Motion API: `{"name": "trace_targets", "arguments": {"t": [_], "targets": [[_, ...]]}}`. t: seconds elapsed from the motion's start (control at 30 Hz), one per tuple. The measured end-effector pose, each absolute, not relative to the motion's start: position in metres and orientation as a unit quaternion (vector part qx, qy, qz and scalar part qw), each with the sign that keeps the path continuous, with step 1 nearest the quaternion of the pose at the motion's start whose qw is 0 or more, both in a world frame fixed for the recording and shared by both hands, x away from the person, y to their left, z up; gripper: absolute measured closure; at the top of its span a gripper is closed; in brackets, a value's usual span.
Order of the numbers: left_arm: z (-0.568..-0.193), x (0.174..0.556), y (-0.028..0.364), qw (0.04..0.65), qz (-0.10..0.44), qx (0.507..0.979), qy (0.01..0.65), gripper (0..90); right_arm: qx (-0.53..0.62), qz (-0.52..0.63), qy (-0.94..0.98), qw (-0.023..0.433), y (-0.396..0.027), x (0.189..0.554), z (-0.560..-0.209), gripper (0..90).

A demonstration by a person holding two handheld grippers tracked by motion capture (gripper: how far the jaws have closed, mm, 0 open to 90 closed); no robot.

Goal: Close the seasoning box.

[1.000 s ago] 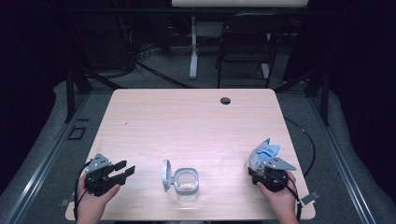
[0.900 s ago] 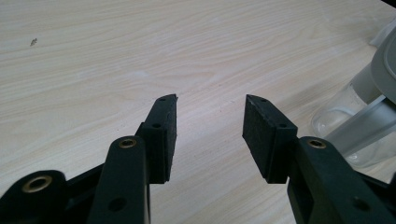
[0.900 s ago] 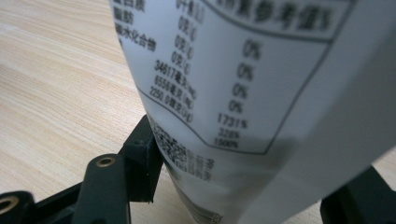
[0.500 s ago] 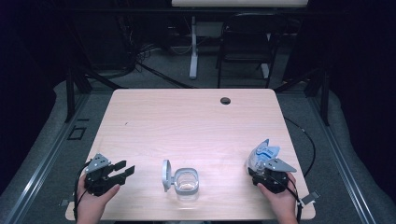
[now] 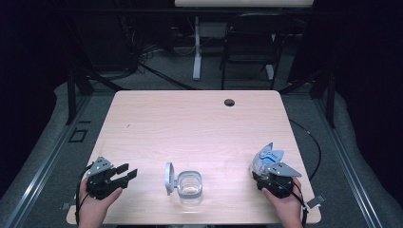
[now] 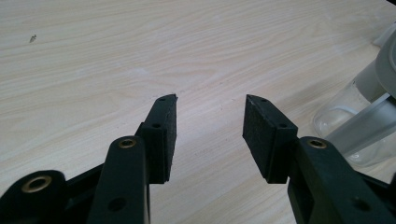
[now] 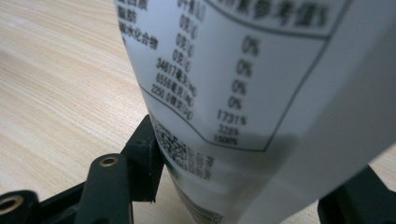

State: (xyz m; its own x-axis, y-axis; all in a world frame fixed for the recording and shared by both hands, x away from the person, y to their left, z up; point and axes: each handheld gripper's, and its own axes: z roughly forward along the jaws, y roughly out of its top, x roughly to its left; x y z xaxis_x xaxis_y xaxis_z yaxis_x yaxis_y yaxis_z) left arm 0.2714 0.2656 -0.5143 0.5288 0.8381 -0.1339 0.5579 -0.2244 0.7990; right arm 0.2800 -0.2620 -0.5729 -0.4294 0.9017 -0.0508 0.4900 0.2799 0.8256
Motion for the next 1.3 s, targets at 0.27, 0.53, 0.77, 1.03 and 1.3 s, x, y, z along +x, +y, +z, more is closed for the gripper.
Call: {"name": "trace_targets", "arguments": {"t": [0.27,0.53,0.77,1.03,1.3], "targets": [[-0.517,0.273,0.265,0.415,0.164,0.770,0.455,55.0,0.459,0.387,0.752,0.271,-0.262,0.279,-0.574,41.0],[-0.517,0.273,0.266,0.417,0.165,0.767,0.459,54.0,0.448,0.398,0.752,0.275,-0.262,0.278,-0.567,41.0],[-0.516,0.272,0.267,0.415,0.168,0.767,0.459,53.8,0.433,0.414,0.750,0.281,-0.255,0.274,-0.556,41.1],[-0.515,0.271,0.269,0.419,0.168,0.763,0.463,53.1,0.416,0.428,0.748,0.288,-0.246,0.266,-0.543,41.1],[-0.513,0.271,0.272,0.422,0.171,0.759,0.465,52.9,0.402,0.435,0.753,0.287,-0.237,0.262,-0.536,41.1]]}}
